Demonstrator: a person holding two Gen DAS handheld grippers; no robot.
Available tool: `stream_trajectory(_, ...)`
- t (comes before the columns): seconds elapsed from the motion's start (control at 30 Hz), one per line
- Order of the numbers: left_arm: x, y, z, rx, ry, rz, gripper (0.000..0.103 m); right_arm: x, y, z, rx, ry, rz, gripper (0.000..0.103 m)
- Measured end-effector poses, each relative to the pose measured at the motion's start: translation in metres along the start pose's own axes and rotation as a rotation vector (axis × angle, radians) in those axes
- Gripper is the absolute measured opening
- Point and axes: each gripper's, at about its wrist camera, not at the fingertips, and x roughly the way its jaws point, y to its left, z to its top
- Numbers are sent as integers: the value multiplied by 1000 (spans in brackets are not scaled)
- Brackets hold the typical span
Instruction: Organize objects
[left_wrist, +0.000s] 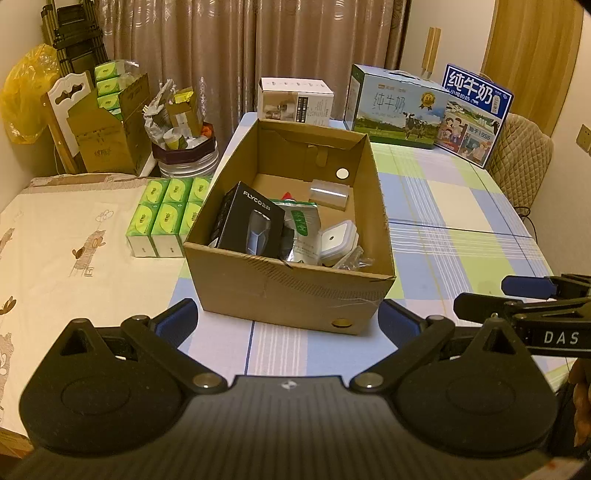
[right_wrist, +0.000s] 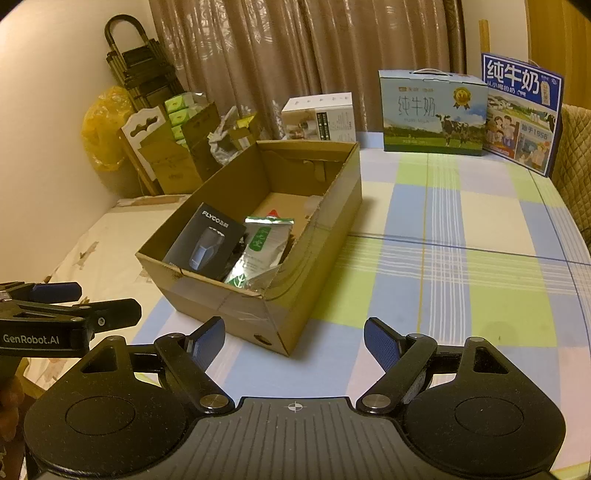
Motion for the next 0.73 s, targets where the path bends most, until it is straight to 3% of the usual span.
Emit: stream_trajectory(0.73, 4, -1, -2, 10, -4, -18, 102, 2, 2, -1, 12, 2, -6, 80)
